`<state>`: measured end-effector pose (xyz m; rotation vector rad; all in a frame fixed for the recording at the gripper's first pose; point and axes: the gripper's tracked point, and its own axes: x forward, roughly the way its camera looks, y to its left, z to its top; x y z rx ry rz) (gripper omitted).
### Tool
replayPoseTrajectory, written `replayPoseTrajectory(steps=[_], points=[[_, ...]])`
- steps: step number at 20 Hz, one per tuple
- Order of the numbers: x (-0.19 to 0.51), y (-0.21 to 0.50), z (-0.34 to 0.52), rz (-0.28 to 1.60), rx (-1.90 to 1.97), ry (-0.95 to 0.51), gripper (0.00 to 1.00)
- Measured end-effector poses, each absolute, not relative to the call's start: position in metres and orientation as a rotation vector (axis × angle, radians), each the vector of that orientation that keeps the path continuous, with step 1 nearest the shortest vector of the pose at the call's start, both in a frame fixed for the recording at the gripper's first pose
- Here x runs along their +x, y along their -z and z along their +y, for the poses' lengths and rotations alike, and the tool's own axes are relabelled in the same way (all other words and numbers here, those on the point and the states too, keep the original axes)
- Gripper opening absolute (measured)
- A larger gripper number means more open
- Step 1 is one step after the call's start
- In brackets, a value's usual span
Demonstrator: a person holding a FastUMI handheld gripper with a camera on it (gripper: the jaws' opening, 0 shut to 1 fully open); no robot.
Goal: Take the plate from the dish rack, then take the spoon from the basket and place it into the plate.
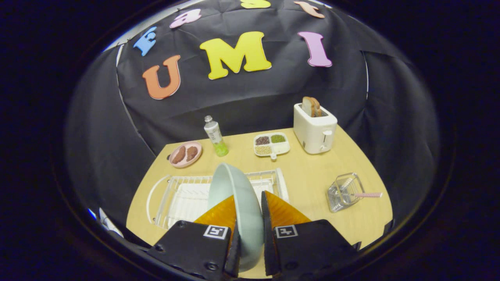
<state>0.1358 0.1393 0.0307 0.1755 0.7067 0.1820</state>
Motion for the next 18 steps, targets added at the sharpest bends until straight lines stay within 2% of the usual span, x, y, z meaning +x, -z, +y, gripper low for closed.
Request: replayPoseTrajectory(steps=[9, 18], points=[[0.039, 0.074, 0.126, 0.782, 0.378, -0.233, 0.30], [0.014, 0.152, 0.120, 0.911, 0.590, -0.202, 0.30]])
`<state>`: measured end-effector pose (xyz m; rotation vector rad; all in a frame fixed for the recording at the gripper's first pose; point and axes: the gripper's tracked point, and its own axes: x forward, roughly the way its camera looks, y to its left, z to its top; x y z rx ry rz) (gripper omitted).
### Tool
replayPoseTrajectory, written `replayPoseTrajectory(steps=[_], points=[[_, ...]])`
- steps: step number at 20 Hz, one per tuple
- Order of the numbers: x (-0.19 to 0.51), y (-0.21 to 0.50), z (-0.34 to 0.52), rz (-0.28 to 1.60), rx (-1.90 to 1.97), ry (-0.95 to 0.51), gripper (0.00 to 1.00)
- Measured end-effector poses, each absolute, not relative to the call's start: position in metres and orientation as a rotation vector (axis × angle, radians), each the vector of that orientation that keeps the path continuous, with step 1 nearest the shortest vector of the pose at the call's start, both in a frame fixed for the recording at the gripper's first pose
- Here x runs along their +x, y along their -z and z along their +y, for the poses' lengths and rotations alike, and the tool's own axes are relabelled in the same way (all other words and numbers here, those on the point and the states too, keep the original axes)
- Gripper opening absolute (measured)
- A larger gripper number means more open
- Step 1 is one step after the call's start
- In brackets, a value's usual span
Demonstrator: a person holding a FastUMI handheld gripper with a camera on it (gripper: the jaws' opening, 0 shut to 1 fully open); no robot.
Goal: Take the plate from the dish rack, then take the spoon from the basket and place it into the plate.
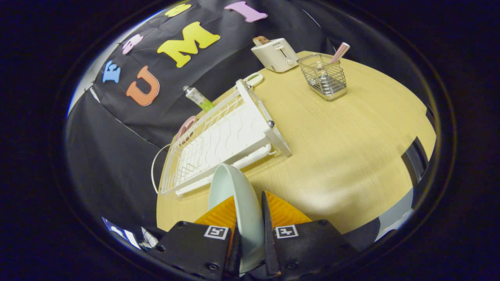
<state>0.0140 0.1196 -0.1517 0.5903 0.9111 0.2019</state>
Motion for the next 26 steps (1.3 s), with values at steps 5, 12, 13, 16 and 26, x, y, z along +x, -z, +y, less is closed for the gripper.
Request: replayPoseTrajectory(steps=[5, 12, 13, 16, 26], points=[[0.015, 0.157, 0.121, 0.924, 0.644, -0.199, 0.31], [0.023, 0.151, 0.115, 0.902, 0.682, -0.199, 0.52], [0.027, 0.149, 0.115, 0.890, 0.688, -0.201, 0.56], [0.031, 0.141, 0.112, 0.855, 0.662, -0.204, 0.61], [0.038, 0.092, 0.052, 0.545, 0.430, -0.145, 0.77]])
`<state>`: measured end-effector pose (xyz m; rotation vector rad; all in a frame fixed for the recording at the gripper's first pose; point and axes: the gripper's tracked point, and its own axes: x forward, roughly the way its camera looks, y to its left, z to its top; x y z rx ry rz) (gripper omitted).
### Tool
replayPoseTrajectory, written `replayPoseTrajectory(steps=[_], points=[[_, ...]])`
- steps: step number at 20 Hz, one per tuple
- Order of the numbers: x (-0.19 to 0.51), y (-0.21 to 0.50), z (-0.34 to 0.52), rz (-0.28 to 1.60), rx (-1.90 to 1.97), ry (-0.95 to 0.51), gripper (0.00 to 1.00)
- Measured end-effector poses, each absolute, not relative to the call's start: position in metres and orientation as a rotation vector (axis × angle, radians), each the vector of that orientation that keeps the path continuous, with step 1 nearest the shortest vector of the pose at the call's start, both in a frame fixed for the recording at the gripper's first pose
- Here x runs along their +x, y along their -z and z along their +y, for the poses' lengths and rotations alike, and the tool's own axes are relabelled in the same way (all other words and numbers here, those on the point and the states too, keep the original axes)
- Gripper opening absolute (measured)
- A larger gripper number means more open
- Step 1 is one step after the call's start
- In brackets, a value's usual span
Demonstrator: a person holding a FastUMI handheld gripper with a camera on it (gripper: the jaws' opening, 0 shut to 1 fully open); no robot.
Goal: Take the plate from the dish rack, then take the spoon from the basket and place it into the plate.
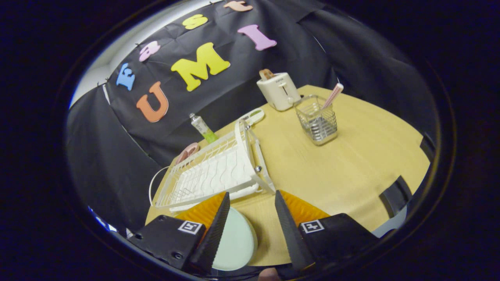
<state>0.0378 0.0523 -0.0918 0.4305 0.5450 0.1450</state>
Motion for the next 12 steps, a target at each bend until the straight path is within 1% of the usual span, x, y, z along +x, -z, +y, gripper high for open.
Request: replayPoseTrajectory(steps=[1, 4, 7, 8, 12], points=[[0.038, 0.084, 0.041, 0.495, 0.385, -0.124, 0.81], [0.038, 0.063, 0.010, 0.350, 0.241, -0.066, 0.82], [0.039, 0.053, -0.028, 0.255, 0.120, 0.008, 0.97], [0.039, 0.051, -0.038, 0.245, 0.105, 0.017, 1.00], [0.063, 0.053, -0.079, 0.221, 0.085, 0.028, 1.00]])
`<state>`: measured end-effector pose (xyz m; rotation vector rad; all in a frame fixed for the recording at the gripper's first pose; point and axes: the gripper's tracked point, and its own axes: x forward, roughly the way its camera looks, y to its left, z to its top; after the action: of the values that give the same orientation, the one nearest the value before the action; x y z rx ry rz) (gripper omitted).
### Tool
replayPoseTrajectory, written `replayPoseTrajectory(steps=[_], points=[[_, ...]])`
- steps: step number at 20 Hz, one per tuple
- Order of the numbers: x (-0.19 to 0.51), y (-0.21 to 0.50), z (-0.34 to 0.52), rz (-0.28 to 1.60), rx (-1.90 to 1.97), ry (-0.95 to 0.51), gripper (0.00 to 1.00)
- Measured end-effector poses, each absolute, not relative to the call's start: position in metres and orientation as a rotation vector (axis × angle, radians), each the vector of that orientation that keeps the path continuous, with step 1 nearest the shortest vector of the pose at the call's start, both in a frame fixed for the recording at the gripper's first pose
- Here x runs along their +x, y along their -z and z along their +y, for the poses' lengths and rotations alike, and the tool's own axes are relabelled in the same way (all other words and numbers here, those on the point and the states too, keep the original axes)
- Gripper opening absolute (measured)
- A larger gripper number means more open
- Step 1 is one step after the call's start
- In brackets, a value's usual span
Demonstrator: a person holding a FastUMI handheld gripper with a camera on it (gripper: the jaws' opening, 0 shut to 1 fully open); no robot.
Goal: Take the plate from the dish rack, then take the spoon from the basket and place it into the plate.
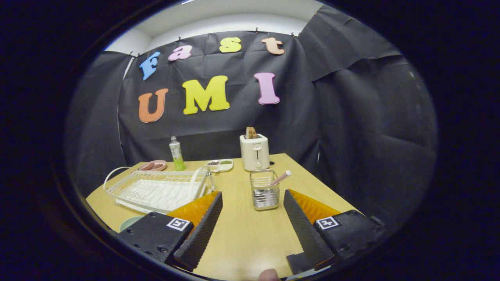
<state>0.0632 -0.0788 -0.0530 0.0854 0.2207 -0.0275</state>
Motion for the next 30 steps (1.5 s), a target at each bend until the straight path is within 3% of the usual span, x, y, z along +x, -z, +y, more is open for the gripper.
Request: replayPoseTrajectory(steps=[7, 13, 16, 19, 25, 30], points=[[0.124, 0.078, -0.122, 0.221, 0.089, 0.014, 0.98], [0.173, 0.083, -0.128, 0.209, 0.119, -0.033, 0.70], [0.191, 0.089, -0.121, 0.230, 0.152, -0.060, 0.62], [0.200, 0.093, -0.121, 0.230, 0.171, -0.067, 0.43], [0.204, 0.083, -0.113, 0.225, 0.192, -0.115, 0.16], [0.191, 0.057, -0.117, 0.182, 0.149, -0.096, 0.10]])
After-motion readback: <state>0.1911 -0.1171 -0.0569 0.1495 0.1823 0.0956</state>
